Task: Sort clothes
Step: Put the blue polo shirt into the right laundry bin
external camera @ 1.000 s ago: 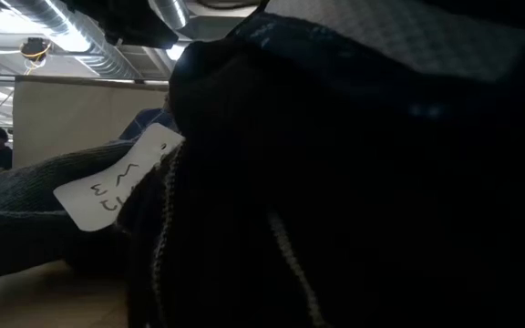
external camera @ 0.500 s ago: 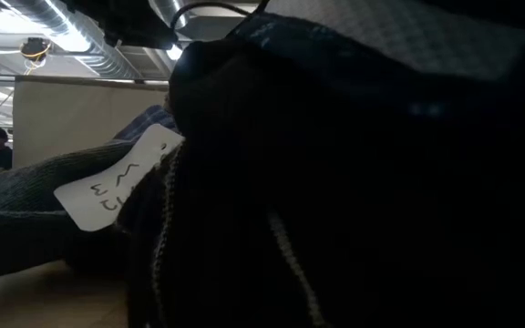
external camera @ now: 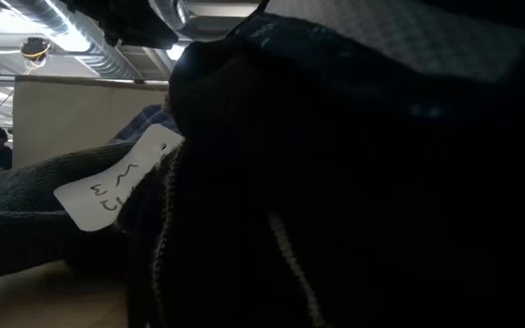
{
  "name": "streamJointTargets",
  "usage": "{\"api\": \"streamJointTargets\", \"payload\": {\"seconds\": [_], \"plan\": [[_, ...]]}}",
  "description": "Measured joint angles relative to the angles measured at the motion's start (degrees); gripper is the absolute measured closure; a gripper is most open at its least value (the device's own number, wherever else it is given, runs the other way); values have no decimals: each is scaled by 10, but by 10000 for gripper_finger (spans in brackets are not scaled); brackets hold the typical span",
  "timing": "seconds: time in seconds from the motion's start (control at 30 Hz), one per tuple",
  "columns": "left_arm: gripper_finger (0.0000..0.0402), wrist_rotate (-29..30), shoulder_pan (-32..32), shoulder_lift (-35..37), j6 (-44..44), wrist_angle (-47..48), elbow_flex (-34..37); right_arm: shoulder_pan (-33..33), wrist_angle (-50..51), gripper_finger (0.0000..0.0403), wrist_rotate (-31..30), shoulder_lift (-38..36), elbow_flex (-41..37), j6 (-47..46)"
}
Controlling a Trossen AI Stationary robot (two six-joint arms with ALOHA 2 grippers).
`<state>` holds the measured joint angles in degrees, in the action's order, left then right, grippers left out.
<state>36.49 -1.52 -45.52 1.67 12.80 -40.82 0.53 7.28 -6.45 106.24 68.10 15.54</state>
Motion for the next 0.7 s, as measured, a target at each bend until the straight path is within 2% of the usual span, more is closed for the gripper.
{"api": "streamJointTargets", "payload": {"seconds": [0.5,0.7], "plan": [[227,0,0,0,0,0,0,2,6,396,-93,-164,0,52],[227,0,0,0,0,0,0,2,-1,393,-169,-229,0,88]]}}
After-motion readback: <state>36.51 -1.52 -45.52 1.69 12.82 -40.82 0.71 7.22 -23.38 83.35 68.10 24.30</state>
